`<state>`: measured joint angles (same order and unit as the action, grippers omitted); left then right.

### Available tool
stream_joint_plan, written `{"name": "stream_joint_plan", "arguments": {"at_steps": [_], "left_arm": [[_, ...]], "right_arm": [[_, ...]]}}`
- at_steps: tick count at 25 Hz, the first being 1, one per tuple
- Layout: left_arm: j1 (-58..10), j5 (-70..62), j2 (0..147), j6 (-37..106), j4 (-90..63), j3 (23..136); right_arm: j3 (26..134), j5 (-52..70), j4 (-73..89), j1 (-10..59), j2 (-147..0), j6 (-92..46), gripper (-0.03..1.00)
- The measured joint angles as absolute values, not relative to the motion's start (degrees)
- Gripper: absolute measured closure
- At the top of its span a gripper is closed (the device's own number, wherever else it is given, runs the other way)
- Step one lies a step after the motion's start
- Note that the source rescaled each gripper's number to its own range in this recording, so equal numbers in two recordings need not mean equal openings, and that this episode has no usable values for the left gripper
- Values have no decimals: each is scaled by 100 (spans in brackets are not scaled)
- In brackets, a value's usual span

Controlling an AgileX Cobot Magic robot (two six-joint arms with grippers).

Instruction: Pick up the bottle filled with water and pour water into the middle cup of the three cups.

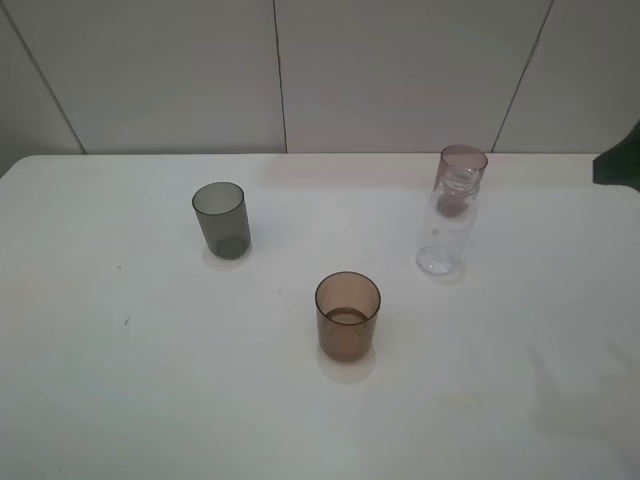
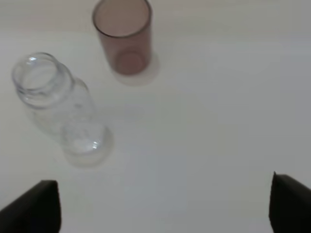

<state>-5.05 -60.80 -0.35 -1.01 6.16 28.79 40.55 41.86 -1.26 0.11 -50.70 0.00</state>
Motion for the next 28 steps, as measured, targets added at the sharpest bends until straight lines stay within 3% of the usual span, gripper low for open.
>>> {"name": "stream_joint_plan", "arguments": {"at_steps": [5, 18, 28], "left_arm": [[-505, -6080, -35, -101, 616, 2879], [-505, -6080, -35, -101, 616, 2879], [-505, -6080, -35, -101, 616, 2879]], "right_arm": [[4178, 5018, -377, -16, -4111, 201, 3], [4156, 5581, -115, -16, -1566, 224, 3], [3148, 5625, -102, -16, 7, 218, 2]]}}
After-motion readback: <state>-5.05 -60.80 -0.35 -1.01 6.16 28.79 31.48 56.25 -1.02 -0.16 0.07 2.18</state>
